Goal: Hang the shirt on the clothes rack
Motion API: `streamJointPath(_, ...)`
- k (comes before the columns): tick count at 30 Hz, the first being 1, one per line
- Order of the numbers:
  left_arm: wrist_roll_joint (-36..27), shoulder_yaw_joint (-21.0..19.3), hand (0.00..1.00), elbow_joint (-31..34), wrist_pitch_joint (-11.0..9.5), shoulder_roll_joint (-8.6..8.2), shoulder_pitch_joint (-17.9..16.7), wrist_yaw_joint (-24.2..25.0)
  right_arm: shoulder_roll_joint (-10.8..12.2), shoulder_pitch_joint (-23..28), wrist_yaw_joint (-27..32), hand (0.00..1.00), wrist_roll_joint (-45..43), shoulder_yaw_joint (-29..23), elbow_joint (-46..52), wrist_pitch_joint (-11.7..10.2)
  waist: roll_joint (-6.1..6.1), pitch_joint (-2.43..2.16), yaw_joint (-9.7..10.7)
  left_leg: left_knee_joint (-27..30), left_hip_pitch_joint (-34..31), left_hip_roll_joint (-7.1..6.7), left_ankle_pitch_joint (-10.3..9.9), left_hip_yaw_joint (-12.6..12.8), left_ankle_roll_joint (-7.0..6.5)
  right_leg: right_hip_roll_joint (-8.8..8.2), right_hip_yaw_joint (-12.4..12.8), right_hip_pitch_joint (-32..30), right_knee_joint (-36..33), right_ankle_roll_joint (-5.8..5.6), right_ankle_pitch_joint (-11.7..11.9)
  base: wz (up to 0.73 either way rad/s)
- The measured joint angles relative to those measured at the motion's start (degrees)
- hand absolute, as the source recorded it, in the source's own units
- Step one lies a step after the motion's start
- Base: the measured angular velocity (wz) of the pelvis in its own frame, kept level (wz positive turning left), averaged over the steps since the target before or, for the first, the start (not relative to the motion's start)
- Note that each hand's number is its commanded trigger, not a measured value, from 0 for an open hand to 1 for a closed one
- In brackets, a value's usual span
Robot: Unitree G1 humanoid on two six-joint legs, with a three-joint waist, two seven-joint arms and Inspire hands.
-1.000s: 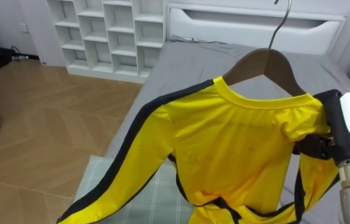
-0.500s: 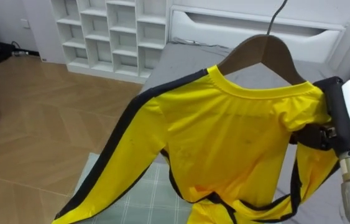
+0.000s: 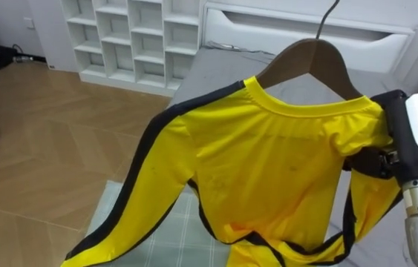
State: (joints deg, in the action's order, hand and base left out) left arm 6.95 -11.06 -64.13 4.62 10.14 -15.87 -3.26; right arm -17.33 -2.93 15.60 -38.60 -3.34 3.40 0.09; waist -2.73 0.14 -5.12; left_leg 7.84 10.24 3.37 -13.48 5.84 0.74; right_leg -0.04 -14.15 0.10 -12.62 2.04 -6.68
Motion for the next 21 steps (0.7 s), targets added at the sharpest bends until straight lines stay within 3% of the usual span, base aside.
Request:
streamJointPath(8,-0.1,0.1,0.0,-0.5,0.2,-0.06,-0.9,0.7,0.3,2.1,-2.7,1.0,-1.7,0.0,0.0,0.0,-0.19,-0.1,0.1,0.9,0.4,-0.04,-0.1,1.7,-0.21,-0.28,1.2,0.1,-0.2,-0.09,-0.1,-0.1)
streamJointPath(14,0.0,0.1,0.0,0.0,0.3,-0.07,-1.3,2.1,0.4,4.2,-4.1,1.0,-2.4,0.0,0.0,0.5,-0.13,0.0,0.2,1.7,0.6,-0.2,-0.6,4.9,-0.64,-0.58,3.2,-1.8,-2.6,-0.12,-0.4,-0.23)
streamJointPath(17,0.0,0.0,0.0,0.0,0.3,-0.06,-0.9,2.3,0.5,4.8,-4.6,1.0,-2.1,0.0,-0.1,0.5,0.2,0.22,0.0,2.1,1.2,0.04,-1.7,7.5,-0.68,0.14,5.0,-3.0,-3.4,-0.05,-0.3,-0.44)
streamJointPath(19,0.0,0.1,0.0,0.0,0.2,0.12,-0.4,2.3,1.0,4.8,-4.8,1.0,-2.1,0.1,-0.1,0.4,0.57,0.5,0.0,2.7,1.4,1.04,-3.4,11.1,-0.5,1.2,6.6,-4.6,-4.7,0.22,0.0,-0.65)
streamJointPath(20,0.0,0.1,0.0,0.0,0.2,0.12,-0.3,2.3,1.1,4.7,-5.0,1.0,-2.3,0.2,-0.1,0.3,0.59,0.47,-0.3,3.1,1.4,1.14,-3.8,12.4,-0.48,1.13,6.0,-5.2,-5.2,0.36,0.1,-1.0)
streamJointPath(21,0.0,0.1,0.0,0.0,0.2,0.07,-0.2,2.3,1.2,4.6,-5.0,1.0,-3.0,0.2,-0.1,-0.3,0.83,0.46,-1.2,4.1,1.4,1.63,-4.7,15.4,-0.38,0.54,2.8,-6.2,-5.7,1.1,0.6,-1.41)
